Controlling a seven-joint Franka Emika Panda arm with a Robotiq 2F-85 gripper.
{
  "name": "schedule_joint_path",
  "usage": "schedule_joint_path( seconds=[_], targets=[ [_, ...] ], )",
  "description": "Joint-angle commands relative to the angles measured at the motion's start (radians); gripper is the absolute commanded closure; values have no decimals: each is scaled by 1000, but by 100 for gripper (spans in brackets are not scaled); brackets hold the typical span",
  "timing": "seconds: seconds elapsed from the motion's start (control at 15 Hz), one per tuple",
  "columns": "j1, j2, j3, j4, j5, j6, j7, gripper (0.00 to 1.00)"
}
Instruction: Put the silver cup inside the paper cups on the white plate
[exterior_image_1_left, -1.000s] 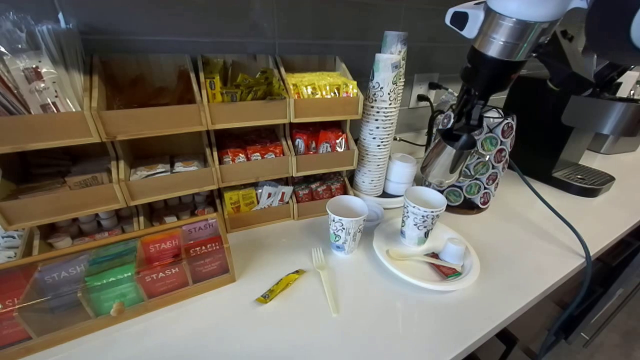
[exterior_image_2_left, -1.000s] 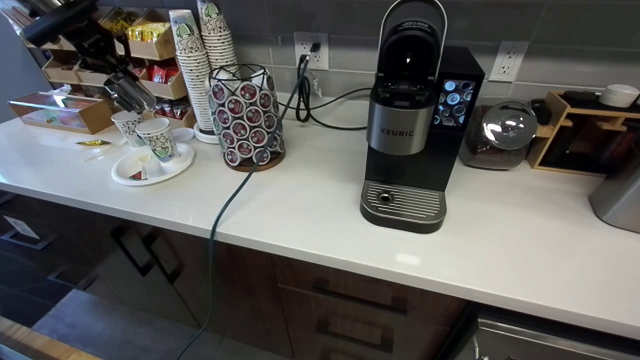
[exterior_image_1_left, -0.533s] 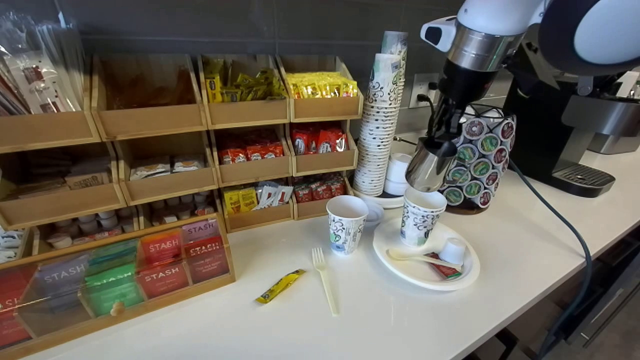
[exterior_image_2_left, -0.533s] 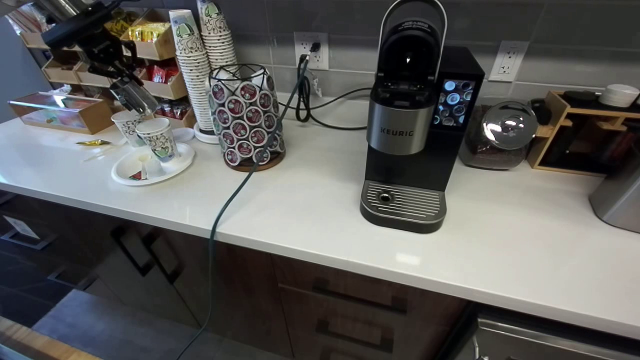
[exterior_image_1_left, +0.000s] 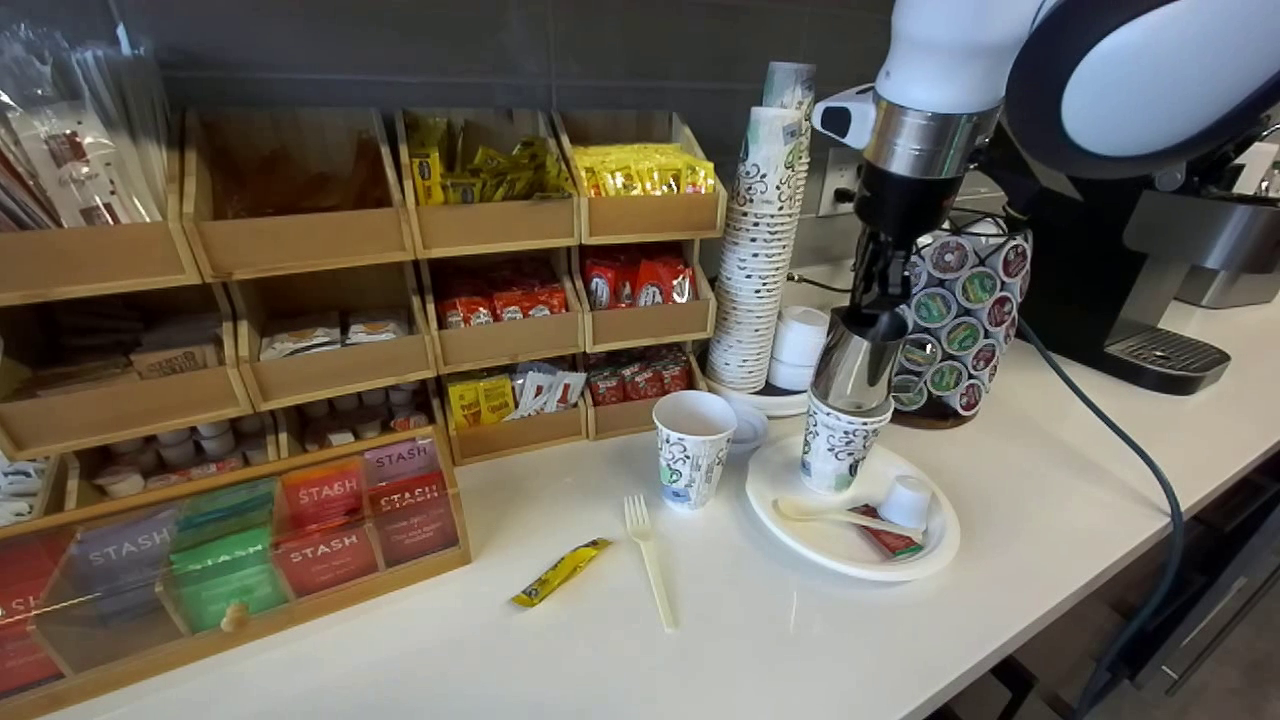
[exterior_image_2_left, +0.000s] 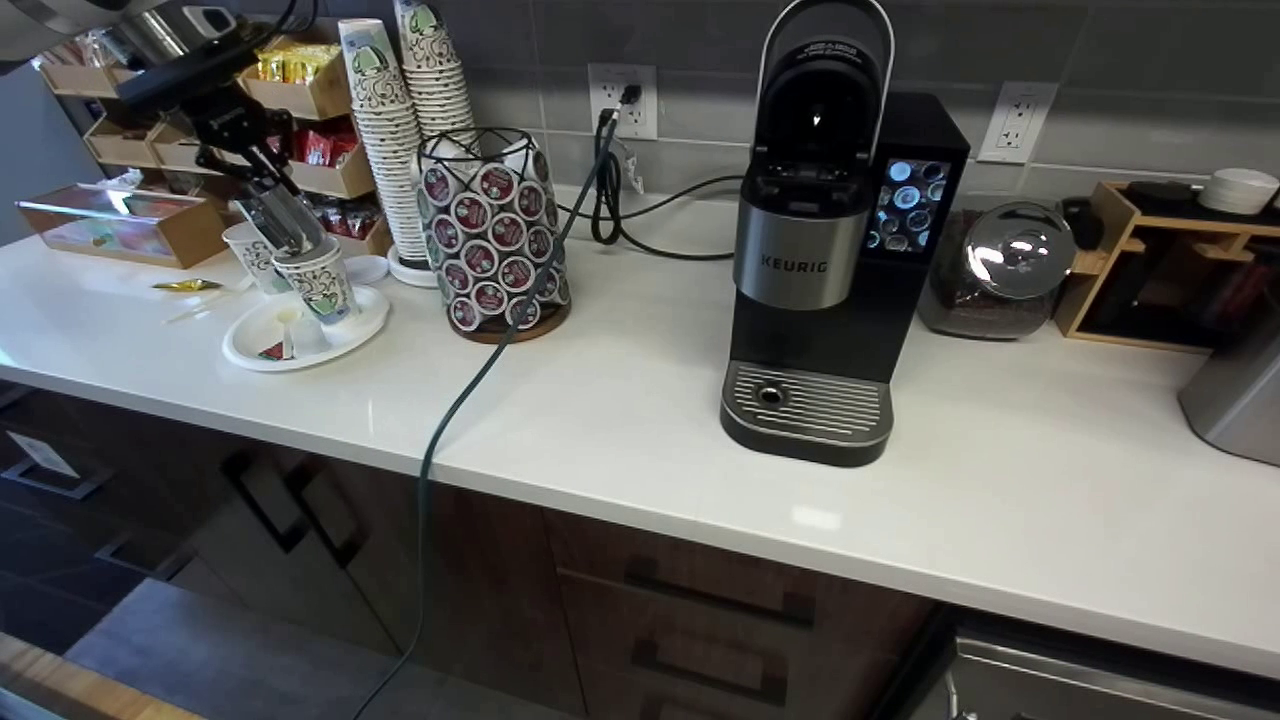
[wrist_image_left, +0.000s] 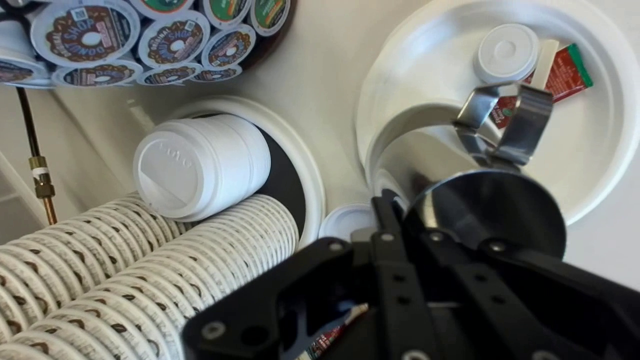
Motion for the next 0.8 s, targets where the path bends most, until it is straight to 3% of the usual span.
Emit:
schedule_joint_path(
  seconds=[0.0, 0.73],
  targets=[
    [8, 21, -5, 46, 38, -69, -54, 99],
    [16, 91, -14, 115, 40, -154, -54, 97]
  ],
)
